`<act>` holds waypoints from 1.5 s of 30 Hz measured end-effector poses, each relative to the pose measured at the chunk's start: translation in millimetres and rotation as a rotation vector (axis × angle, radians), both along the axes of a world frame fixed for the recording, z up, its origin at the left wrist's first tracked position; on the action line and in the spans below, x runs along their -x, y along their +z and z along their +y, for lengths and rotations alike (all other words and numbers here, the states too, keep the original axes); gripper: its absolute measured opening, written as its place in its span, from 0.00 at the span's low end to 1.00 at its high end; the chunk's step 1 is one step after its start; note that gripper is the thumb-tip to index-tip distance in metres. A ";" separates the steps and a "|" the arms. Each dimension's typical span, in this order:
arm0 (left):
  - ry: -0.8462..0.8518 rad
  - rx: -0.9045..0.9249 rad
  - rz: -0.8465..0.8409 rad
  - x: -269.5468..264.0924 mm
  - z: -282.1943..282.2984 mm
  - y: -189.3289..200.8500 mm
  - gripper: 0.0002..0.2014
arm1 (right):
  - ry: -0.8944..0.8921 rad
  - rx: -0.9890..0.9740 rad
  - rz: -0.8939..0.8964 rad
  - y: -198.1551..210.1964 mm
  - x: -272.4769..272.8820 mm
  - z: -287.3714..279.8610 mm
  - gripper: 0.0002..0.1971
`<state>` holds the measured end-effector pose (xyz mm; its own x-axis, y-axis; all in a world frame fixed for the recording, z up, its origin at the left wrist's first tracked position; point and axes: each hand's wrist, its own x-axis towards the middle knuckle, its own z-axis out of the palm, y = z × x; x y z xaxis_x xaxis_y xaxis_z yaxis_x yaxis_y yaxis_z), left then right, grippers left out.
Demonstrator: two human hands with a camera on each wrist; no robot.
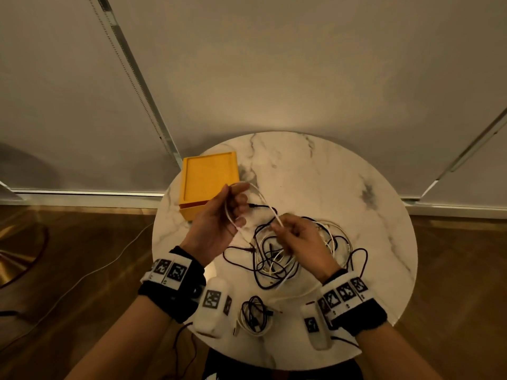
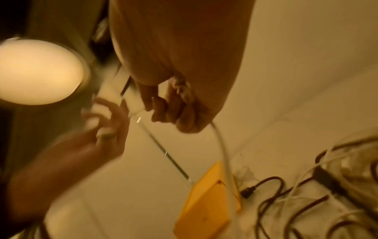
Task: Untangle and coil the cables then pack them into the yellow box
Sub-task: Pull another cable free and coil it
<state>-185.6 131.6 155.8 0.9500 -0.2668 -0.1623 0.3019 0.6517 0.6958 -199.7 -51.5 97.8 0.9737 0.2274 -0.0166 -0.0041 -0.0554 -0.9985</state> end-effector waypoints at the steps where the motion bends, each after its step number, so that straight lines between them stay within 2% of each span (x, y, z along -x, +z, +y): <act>1: 0.025 0.012 -0.004 -2.1 3.5 1.3 0.21 | -0.066 0.008 -0.043 2.2 -2.1 -3.8 0.08; 3: 0.042 0.023 -0.009 -4.6 8.6 5.3 0.21 | -0.074 0.174 -0.181 3.9 -4.8 -7.1 0.09; 5: 0.032 -0.007 -0.030 -6.8 11.6 7.7 0.21 | 0.100 0.355 -0.261 6.5 -2.3 -1.0 0.12; 8: -0.023 -0.159 -0.150 -7.2 9.2 -0.5 0.20 | 0.309 0.488 -0.279 7.8 0.7 8.3 0.13; 10: -0.059 -0.373 -0.305 -5.0 7.9 -11.9 0.18 | 0.368 0.526 -0.248 13.2 0.1 9.9 0.07; 13: -0.097 -0.923 -0.568 0.1 7.5 -29.2 0.14 | 0.434 0.603 -0.319 24.2 1.2 11.1 0.08; 15: -0.182 -1.180 -0.685 5.8 5.2 -37.9 0.11 | 0.459 0.658 -0.353 28.6 0.7 10.1 0.04; 17: -0.252 -1.353 -0.756 9.1 8.1 -44.0 0.18 | 0.453 0.754 -0.411 28.8 1.2 7.8 0.06; 19: -0.374 -1.399 -0.672 11.2 13.5 -43.9 0.26 | 0.366 0.784 -0.411 26.6 0.1 0.5 0.07; 21: -0.448 -1.381 -0.545 16.6 17.8 -40.7 0.28 | 0.213 0.665 -0.297 26.0 -2.7 -12.4 0.04; 24: -0.482 -1.104 -0.382 25.2 23.3 -33.6 0.31 | -0.008 0.359 -0.123 26.4 -7.0 -24.8 0.02; 26: -0.517 -0.942 -0.336 26.7 22.5 -28.6 0.30 | -0.008 0.128 0.026 28.8 -5.3 -25.5 0.04; 28: -0.560 -0.806 -0.303 25.7 20.0 -24.7 0.27 | 0.065 -0.105 0.165 31.5 -2.7 -25.8 0.06; 30: -0.597 -0.658 -0.241 26.2 18.2 -22.9 0.25 | 0.136 -0.227 0.218 35.8 -3.0 -30.3 0.06; 33: -0.615 -0.529 -0.195 28.7 20.8 -23.6 0.20 | 0.166 -0.256 0.193 39.9 -5.9 -40.4 0.05; 36: -0.656 -0.435 -0.219 33.2 21.5 -23.1 0.17 | 0.102 -0.242 0.161 39.1 -6.6 -41.3 0.07; 41: -0.810 -0.284 -0.234 42.7 -4.4 -19.8 0.22 | 0.007 -0.224 0.058 33.0 -4.3 -22.2 0.08; 43: -0.800 -0.216 -0.243 42.3 -12.0 -12.4 0.22 | -0.024 -0.193 0.050 28.8 -1.2 -15.2 0.06; 45: -0.746 -0.085 -0.266 37.6 -14.6 -3.0 0.21 | 0.002 -0.084 -0.003 21.5 8.6 -7.2 0.05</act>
